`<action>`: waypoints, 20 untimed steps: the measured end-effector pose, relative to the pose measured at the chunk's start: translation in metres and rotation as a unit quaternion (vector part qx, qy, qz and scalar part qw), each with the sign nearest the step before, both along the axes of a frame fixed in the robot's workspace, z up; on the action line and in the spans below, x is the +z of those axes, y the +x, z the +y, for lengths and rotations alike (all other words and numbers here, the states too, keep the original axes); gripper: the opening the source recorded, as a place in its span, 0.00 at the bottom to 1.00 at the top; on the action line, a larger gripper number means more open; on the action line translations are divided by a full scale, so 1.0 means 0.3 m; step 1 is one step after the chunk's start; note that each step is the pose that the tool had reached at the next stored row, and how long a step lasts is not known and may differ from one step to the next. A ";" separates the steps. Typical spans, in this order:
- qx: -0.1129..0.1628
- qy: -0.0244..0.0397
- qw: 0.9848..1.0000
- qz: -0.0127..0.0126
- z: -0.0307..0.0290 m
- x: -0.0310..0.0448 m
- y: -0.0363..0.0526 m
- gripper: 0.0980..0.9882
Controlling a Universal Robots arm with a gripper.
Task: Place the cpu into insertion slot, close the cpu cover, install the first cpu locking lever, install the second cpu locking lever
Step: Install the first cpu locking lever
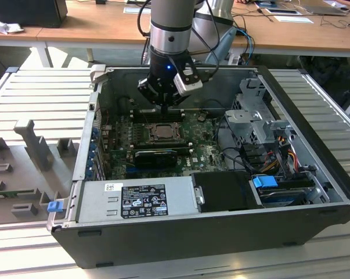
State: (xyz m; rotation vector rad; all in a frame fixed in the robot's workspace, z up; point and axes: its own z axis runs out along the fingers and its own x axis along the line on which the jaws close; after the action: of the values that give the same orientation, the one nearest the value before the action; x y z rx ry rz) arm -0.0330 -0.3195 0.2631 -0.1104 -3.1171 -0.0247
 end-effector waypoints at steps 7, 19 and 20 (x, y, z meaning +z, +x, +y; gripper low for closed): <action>0.061 0.003 0.998 -0.001 0.000 -0.002 0.000 0.01; 0.062 0.035 0.997 -0.012 -0.001 -0.003 -0.089 0.01; 0.062 0.035 0.997 -0.012 -0.001 -0.003 -0.091 0.01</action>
State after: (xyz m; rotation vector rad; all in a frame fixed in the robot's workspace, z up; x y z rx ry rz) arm -0.0604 -0.3199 0.2622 0.0864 -3.1362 -0.1348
